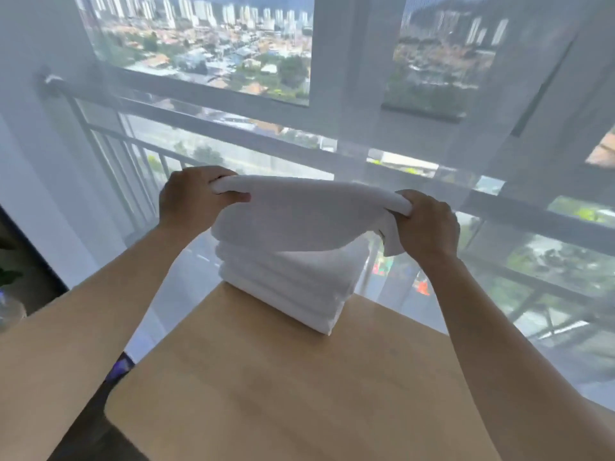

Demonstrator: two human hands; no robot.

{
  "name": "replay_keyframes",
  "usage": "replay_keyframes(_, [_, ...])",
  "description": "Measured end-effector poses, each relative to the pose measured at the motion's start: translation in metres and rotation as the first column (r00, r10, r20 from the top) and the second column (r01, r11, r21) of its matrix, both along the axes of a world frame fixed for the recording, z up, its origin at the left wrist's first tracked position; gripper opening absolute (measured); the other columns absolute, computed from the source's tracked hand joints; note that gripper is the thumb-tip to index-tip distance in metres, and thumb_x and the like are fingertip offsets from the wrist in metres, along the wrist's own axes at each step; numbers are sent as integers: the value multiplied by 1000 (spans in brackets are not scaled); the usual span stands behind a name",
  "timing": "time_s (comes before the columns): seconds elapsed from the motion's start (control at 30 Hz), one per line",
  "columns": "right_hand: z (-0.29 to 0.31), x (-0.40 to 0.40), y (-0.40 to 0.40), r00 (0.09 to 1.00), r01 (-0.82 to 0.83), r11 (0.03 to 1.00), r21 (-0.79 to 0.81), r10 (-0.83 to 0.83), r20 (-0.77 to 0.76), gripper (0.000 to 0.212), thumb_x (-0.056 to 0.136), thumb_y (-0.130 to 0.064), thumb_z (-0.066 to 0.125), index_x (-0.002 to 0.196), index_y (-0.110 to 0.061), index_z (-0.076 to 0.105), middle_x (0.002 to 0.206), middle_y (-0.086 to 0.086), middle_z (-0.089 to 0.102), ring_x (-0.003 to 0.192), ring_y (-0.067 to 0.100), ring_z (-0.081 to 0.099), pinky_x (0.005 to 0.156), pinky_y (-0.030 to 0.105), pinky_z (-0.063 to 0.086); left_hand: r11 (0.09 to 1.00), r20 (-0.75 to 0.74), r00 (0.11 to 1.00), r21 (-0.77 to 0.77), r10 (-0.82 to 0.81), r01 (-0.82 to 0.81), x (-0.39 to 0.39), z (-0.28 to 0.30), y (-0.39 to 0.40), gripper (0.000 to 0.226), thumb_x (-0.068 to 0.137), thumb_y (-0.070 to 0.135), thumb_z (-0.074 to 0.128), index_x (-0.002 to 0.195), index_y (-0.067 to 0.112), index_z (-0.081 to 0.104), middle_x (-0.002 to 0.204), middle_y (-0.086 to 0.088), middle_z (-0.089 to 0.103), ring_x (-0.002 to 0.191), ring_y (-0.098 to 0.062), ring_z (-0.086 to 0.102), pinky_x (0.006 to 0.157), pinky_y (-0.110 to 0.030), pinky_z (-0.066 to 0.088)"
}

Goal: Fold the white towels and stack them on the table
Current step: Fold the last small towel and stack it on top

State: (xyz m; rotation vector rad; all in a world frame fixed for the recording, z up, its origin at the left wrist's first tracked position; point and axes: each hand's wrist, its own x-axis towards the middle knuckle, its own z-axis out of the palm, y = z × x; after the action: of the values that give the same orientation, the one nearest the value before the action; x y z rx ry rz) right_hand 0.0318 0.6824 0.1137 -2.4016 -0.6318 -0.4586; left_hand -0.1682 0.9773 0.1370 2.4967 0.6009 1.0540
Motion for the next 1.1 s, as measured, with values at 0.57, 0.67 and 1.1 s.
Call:
replay_keyframes(0.57, [-112, -36, 133, 940, 311, 937, -158, -328, -96, 52, 88, -10, 61, 135, -31, 61, 116, 8, 72, 102, 35, 65, 79, 39, 47, 896, -134, 895, -200, -426, 397, 93, -113, 197, 23, 73, 21, 89, 93, 26, 79, 133, 3, 65, 120, -24, 60, 96, -33, 44])
replay_keyframes(0.67, [-133, -58, 136, 925, 324, 946, -3, -317, -207, 57, 85, -8, 60, 136, -35, 59, 129, -6, 66, 112, 24, 62, 87, 35, 47, 824, -81, 872, -380, -483, 421, 85, -136, 203, 37, 72, 17, 88, 87, 45, 69, 129, 14, 63, 110, -15, 62, 89, -29, 44])
replay_keyframes(1.1, [-112, -49, 98, 784, 403, 799, 447, -50, -618, 29, 81, -25, 83, 106, -37, 74, 108, -3, 73, 96, 11, 70, 70, 23, 55, 505, -119, 877, -849, -465, 152, 98, -124, 226, 78, 66, 76, 73, 120, 25, 49, 81, -5, 78, 68, -25, 75, 48, -32, 50])
